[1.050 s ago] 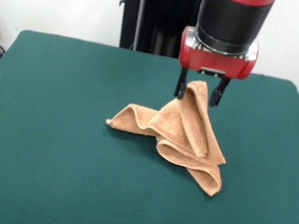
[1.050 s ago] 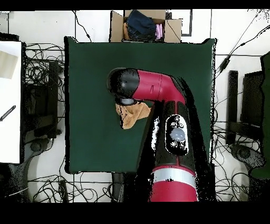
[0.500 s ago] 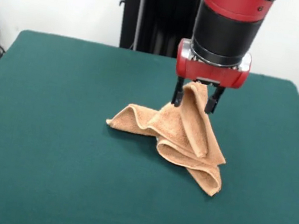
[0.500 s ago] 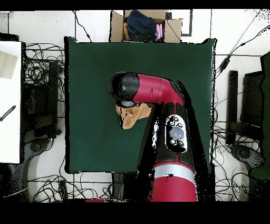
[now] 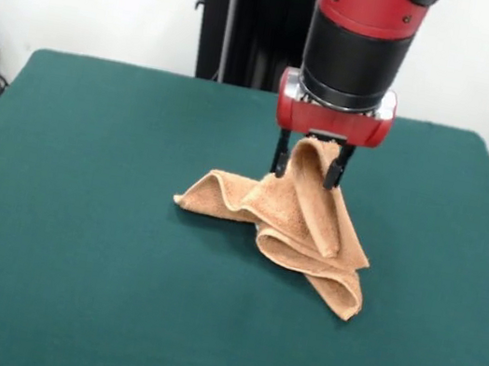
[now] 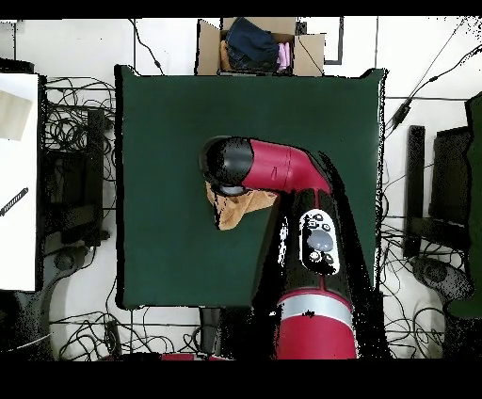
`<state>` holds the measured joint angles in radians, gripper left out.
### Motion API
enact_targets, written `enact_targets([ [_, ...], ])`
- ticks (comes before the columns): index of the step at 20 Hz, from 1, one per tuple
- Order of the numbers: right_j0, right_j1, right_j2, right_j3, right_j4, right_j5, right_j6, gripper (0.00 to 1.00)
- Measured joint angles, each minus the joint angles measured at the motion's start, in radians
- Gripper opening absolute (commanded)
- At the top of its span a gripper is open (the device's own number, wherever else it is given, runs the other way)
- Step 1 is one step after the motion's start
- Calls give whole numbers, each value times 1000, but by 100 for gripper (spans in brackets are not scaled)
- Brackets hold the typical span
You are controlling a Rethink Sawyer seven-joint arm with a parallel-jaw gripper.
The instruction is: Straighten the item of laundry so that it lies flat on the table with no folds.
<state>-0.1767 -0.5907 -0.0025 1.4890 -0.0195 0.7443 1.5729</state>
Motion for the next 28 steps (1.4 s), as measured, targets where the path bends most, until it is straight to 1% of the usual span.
enact_targets([
  [15,-4,-2,0,84,0,-112,0,100],
  [28,0,-13,0,130,0,-126,0,100],
])
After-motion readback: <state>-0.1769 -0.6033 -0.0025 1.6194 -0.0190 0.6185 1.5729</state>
